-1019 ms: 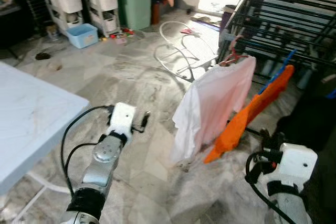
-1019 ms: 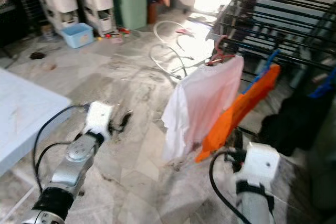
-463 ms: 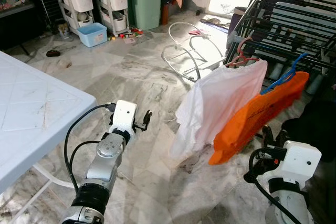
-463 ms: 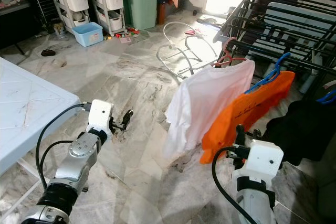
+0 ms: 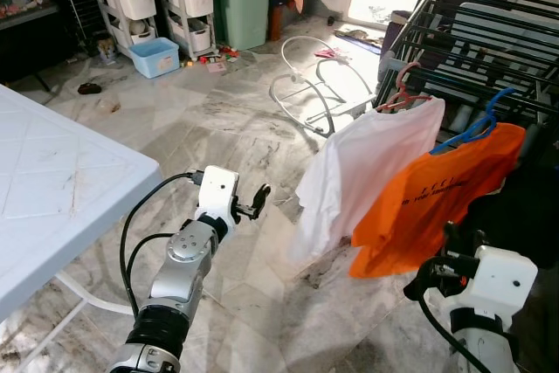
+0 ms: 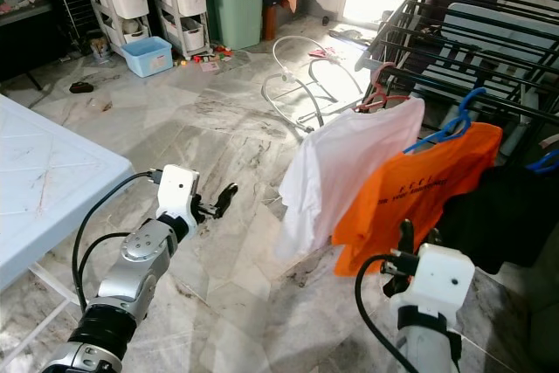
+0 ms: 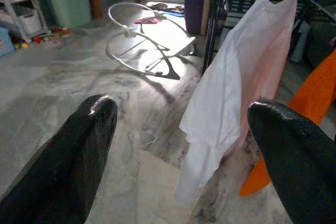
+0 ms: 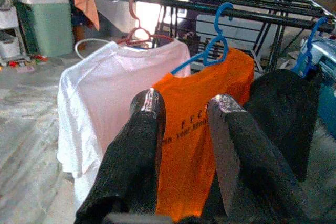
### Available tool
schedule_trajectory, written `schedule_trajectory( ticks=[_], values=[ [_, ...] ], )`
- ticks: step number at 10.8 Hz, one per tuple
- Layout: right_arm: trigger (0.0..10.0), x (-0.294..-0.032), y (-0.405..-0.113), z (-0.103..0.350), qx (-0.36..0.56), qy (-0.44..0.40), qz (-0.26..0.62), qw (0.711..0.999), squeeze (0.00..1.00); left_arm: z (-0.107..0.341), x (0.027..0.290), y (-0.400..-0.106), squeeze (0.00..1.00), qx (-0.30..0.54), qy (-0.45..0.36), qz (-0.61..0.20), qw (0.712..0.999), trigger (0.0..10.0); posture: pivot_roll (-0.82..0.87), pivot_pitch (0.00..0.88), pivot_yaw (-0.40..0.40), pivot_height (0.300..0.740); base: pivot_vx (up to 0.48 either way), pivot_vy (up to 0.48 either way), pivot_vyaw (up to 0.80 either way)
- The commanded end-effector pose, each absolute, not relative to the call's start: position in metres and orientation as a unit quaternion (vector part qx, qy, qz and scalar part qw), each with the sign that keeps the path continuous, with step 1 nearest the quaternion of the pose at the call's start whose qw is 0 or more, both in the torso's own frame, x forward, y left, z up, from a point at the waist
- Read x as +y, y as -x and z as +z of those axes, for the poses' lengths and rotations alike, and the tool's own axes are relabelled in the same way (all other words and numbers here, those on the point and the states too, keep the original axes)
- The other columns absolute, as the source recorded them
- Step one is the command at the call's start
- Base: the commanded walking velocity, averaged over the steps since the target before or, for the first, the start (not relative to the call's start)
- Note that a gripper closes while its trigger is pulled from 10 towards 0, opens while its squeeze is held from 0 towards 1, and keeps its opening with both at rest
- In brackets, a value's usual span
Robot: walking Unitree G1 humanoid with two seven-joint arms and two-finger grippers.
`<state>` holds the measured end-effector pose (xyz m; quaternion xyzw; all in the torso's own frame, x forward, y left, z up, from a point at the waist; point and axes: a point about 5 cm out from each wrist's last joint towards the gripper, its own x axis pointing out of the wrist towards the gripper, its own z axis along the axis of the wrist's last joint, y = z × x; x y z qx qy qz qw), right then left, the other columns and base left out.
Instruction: Hang hanger
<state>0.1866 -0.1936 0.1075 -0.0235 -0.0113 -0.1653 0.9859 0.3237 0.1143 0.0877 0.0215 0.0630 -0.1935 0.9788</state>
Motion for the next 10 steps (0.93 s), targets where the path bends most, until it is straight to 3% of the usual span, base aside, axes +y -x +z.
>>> schedule_trajectory(
  ticks=[1,8,10],
  values=[
    [10.0,-0.195,-0.186,0.114,-0.025,0.027,-0.171,0.985,0.00,0.095,0.109,-0.325,0.00,0.051,-0.021,-0.213,0.976,10.0,0.01,0.000,-0.038,0.740,0.000,0.000,0.00],
    [10.0,-0.198,-0.180,0.112,-0.018,0.024,-0.187,0.982,0.00,0.090,0.099,-0.319,0.00,0.060,-0.011,-0.245,0.968,10.0,-0.01,0.000,-0.040,0.740,0.434,0.000,0.00],
    [10.0,-0.199,-0.178,0.111,-0.013,0.026,-0.191,0.981,0.00,0.088,0.095,-0.318,0.00,0.068,-0.011,-0.255,0.964,10.0,-0.01,0.000,-0.037,0.740,0.465,0.000,-0.80]
  ],
)
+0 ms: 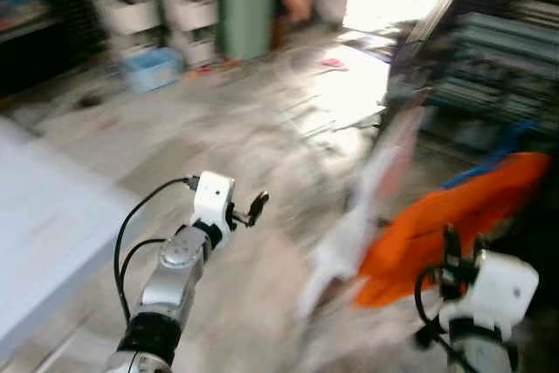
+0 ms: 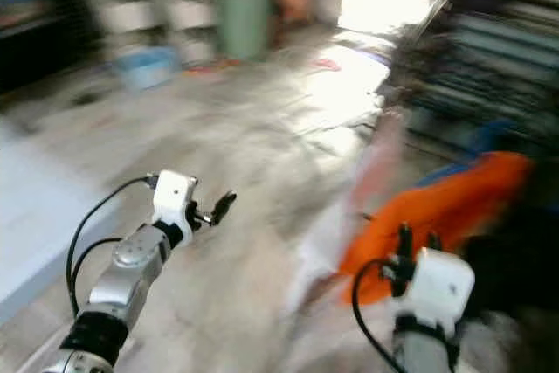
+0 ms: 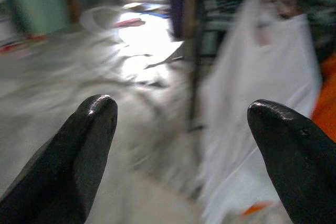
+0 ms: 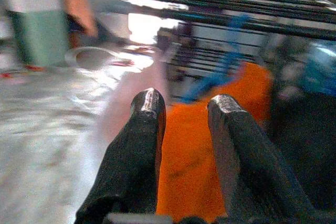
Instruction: Hang hanger
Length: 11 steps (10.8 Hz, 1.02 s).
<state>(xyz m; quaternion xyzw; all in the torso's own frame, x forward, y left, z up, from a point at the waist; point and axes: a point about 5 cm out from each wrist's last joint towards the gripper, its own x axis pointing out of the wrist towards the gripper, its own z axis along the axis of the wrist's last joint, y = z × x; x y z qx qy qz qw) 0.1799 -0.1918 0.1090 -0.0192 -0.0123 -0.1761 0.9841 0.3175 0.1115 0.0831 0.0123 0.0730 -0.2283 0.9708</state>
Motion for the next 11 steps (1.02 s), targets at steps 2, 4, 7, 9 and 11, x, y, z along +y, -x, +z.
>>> schedule_trajectory(
  ticks=[2,4,7,9,11],
  values=[
    [10.0,-0.198,-0.178,0.111,-0.012,0.026,-0.193,0.981,0.00,0.086,0.093,-0.317,0.00,0.073,-0.009,-0.261,0.963,10.0,-0.01,0.000,-0.036,0.740,0.465,0.000,-0.80],
    [10.0,-0.198,-0.177,0.110,-0.010,0.028,-0.195,0.980,0.00,0.081,0.092,-0.314,0.00,0.088,-0.012,-0.263,0.961,10.0,-0.02,0.000,-0.038,0.740,0.229,0.000,-0.25],
    [10.0,-0.199,-0.177,0.109,-0.006,0.028,-0.200,0.979,0.00,0.076,0.089,-0.313,0.00,0.108,-0.002,-0.280,0.954,10.0,-0.02,0.000,-0.039,0.740,0.000,0.000,0.00],
    [10.0,-0.198,-0.177,0.110,-0.006,0.029,-0.199,0.979,0.00,0.078,0.089,-0.313,0.00,0.103,0.001,-0.277,0.955,10.0,-0.02,0.000,-0.039,0.740,0.000,0.000,0.00],
    [10.0,-0.198,-0.177,0.109,-0.005,0.028,-0.201,0.979,0.00,0.078,0.089,-0.314,0.00,0.107,0.000,-0.277,0.955,10.0,-0.02,0.000,-0.036,0.740,0.000,0.000,0.00]
  ],
)
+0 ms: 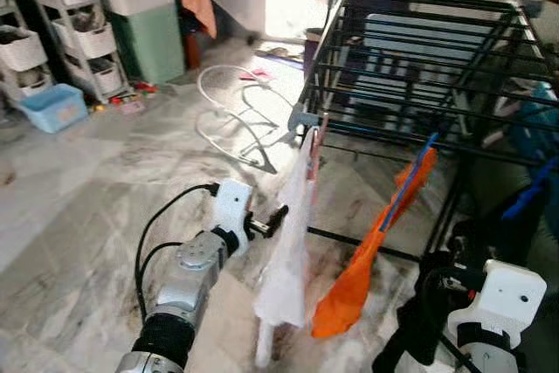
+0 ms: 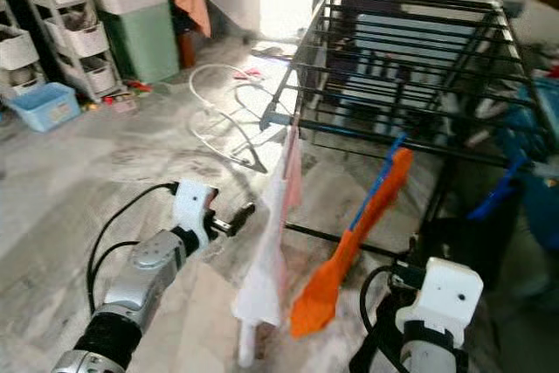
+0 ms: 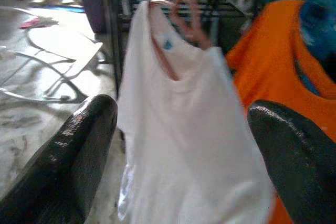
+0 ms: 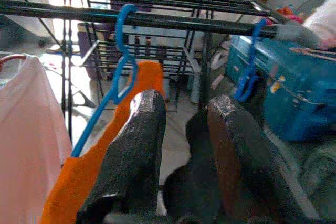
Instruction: Hang hanger
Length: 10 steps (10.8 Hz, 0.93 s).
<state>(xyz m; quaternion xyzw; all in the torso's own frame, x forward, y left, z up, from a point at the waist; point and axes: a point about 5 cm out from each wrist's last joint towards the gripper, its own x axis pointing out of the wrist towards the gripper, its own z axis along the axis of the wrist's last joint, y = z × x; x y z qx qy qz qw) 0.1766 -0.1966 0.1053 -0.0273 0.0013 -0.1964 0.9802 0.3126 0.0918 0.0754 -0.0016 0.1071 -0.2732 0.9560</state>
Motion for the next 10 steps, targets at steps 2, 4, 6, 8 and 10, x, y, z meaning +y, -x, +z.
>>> schedule_trajectory(
  ticks=[2,4,6,8,10],
  values=[
    [10.0,-0.1981,-0.1763,0.1074,0.001,0.027,-0.206,0.978,0.00,0.0774,0.0885,-0.3139,0.00,0.108,0.001,-0.280,0.954,10.0,-0.02,0.000,-0.029,0.740,0.000,0.375,-0.80],
    [10.0,-0.1976,-0.1747,0.1071,0.001,0.028,-0.207,0.978,0.00,0.0776,0.0881,-0.3149,0.00,0.109,0.002,-0.281,0.953,10.0,-0.03,0.000,-0.030,0.740,0.000,0.480,-0.80],
    [10.0,-0.1977,-0.1740,0.1070,0.001,0.029,-0.208,0.978,0.00,0.0771,0.0870,-0.3138,0.00,0.109,0.002,-0.284,0.953,10.0,-0.03,0.000,-0.029,0.740,0.000,0.480,-0.52],
    [10.0,-0.1964,-0.1751,0.1066,0.001,0.030,-0.204,0.979,0.00,0.0761,0.0879,-0.3145,0.00,0.112,0.001,-0.278,0.954,10.0,-0.02,0.000,-0.031,0.740,0.000,0.480,0.00],
    [10.0,-0.1942,-0.1778,0.1052,0.001,0.030,-0.199,0.980,0.00,0.0769,0.0875,-0.3148,0.00,0.102,-0.005,-0.278,0.955,10.0,-0.01,0.000,-0.034,0.740,0.000,0.240,0.00]
  ],
)
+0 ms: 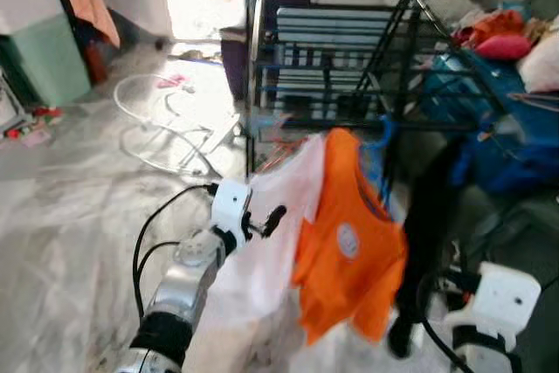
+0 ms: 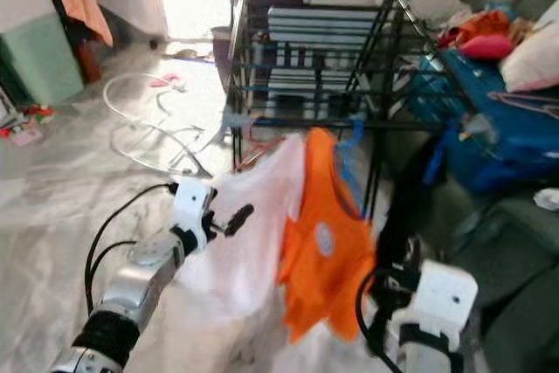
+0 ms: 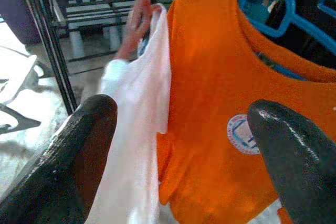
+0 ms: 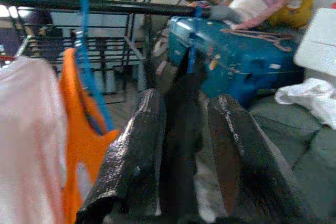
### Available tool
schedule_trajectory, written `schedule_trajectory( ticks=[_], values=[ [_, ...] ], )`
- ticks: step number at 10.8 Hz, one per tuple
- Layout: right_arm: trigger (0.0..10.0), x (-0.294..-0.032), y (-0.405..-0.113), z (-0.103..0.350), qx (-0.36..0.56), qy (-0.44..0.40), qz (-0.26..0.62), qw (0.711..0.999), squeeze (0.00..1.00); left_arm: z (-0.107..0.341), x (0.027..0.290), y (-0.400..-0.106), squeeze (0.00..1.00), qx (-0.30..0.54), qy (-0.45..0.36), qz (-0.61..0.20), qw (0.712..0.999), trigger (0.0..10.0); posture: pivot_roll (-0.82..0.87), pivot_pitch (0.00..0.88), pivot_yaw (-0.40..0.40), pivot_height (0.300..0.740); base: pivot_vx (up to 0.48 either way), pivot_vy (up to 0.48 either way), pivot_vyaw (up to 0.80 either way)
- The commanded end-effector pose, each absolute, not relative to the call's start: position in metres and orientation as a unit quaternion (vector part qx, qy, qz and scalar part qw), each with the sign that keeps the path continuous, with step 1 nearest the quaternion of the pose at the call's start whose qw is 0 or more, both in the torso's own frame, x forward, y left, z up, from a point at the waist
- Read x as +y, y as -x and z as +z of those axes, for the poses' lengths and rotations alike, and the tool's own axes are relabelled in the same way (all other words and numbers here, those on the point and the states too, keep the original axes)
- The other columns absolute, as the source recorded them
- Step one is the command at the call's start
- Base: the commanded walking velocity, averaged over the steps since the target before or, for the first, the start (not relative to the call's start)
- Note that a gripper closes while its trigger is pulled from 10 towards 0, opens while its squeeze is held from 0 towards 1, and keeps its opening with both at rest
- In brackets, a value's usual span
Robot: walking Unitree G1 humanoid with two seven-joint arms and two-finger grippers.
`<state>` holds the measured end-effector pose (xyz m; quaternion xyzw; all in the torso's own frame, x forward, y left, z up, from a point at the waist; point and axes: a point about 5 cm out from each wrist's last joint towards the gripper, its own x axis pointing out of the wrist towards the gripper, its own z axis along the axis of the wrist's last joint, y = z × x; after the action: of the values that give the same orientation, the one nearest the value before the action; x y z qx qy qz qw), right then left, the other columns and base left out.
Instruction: Hang hanger
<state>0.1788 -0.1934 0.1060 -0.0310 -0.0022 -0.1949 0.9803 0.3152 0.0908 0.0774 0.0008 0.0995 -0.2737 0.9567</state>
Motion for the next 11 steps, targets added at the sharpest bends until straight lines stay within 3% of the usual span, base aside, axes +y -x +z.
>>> schedule_trajectory(
  ticks=[1,5,9,11],
  values=[
    [10.0,-0.194,-0.183,0.105,-0.002,0.032,-0.193,0.981,0.00,0.080,0.084,-0.316,0.00,0.095,0.009,-0.284,0.954,10.0,0.00,0.000,-0.035,0.740,0.000,0.000,0.00],
    [10.0,-0.196,-0.195,0.108,-0.014,0.037,-0.195,0.980,0.00,0.088,0.068,-0.329,0.00,0.085,0.014,-0.289,0.953,10.0,-0.02,0.000,-0.021,0.740,0.000,0.000,0.00],
    [10.0,-0.194,-0.192,0.110,-0.014,0.048,-0.190,0.981,0.00,0.081,0.057,-0.324,0.00,0.098,0.036,-0.308,0.946,10.0,-0.05,0.000,-0.023,0.740,0.000,0.000,0.00],
    [10.0,-0.194,-0.189,0.110,-0.010,0.058,-0.183,0.981,0.00,0.075,0.067,-0.326,0.00,0.100,0.006,-0.256,0.962,10.0,-0.05,0.000,-0.033,0.740,0.000,0.000,0.68]
  ],
)
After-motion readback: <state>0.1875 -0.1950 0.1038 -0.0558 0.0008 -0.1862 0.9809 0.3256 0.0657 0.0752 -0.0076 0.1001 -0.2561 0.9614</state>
